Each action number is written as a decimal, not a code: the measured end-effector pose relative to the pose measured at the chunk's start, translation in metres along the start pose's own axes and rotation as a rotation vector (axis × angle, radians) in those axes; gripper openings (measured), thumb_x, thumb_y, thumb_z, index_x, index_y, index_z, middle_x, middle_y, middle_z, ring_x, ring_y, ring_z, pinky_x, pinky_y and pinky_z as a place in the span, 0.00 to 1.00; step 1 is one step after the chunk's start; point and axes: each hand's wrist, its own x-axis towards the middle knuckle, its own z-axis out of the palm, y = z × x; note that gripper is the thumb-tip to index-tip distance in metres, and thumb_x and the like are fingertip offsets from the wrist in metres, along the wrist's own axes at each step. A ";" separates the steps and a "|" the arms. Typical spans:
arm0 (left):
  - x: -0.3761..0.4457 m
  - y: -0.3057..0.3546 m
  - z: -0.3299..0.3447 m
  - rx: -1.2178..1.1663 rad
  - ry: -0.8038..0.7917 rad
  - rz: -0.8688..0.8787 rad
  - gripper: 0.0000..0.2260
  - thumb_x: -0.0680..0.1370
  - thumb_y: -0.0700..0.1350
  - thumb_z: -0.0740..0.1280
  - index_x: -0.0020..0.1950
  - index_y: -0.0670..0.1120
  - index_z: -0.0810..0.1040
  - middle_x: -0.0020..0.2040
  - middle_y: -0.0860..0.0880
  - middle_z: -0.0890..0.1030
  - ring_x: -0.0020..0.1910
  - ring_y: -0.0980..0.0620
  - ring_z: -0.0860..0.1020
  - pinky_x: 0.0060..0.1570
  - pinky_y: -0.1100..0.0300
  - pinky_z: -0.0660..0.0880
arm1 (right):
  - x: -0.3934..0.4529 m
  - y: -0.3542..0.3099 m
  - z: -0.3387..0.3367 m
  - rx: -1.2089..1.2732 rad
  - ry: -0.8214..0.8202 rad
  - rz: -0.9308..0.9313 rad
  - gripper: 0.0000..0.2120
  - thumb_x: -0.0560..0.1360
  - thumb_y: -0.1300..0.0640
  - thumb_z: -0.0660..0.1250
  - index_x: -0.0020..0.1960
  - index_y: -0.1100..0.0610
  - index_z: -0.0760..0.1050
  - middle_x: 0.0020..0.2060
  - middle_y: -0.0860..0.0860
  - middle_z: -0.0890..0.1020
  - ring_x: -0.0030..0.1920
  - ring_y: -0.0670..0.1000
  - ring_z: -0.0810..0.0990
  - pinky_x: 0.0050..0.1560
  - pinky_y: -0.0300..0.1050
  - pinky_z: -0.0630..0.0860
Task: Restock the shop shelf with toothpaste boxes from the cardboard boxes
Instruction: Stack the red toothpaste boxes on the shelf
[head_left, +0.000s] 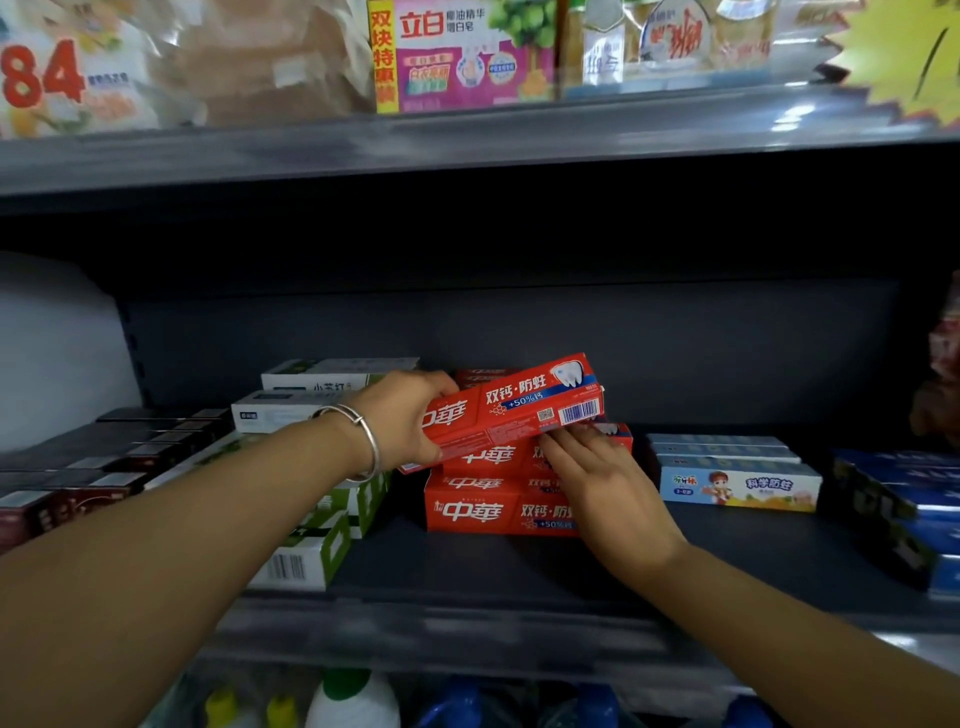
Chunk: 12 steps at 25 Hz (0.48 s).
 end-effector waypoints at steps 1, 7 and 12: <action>-0.003 0.001 -0.001 0.012 -0.009 0.003 0.27 0.69 0.44 0.74 0.66 0.49 0.69 0.58 0.50 0.77 0.54 0.52 0.77 0.54 0.58 0.77 | -0.009 0.000 -0.006 -0.004 0.004 -0.020 0.35 0.54 0.57 0.83 0.60 0.58 0.78 0.56 0.53 0.82 0.57 0.54 0.81 0.57 0.48 0.75; -0.019 0.014 0.006 0.104 -0.123 0.000 0.27 0.68 0.44 0.75 0.64 0.49 0.70 0.58 0.50 0.78 0.54 0.52 0.78 0.54 0.58 0.77 | -0.048 -0.001 -0.040 0.098 -0.033 -0.134 0.17 0.59 0.61 0.80 0.47 0.54 0.83 0.43 0.48 0.85 0.45 0.51 0.83 0.41 0.42 0.80; -0.031 0.024 0.024 0.192 -0.114 0.030 0.27 0.69 0.45 0.74 0.65 0.49 0.68 0.61 0.50 0.74 0.58 0.51 0.75 0.57 0.59 0.74 | -0.047 -0.001 -0.052 0.088 0.016 -0.077 0.10 0.63 0.64 0.76 0.42 0.55 0.79 0.38 0.50 0.80 0.37 0.51 0.77 0.34 0.44 0.76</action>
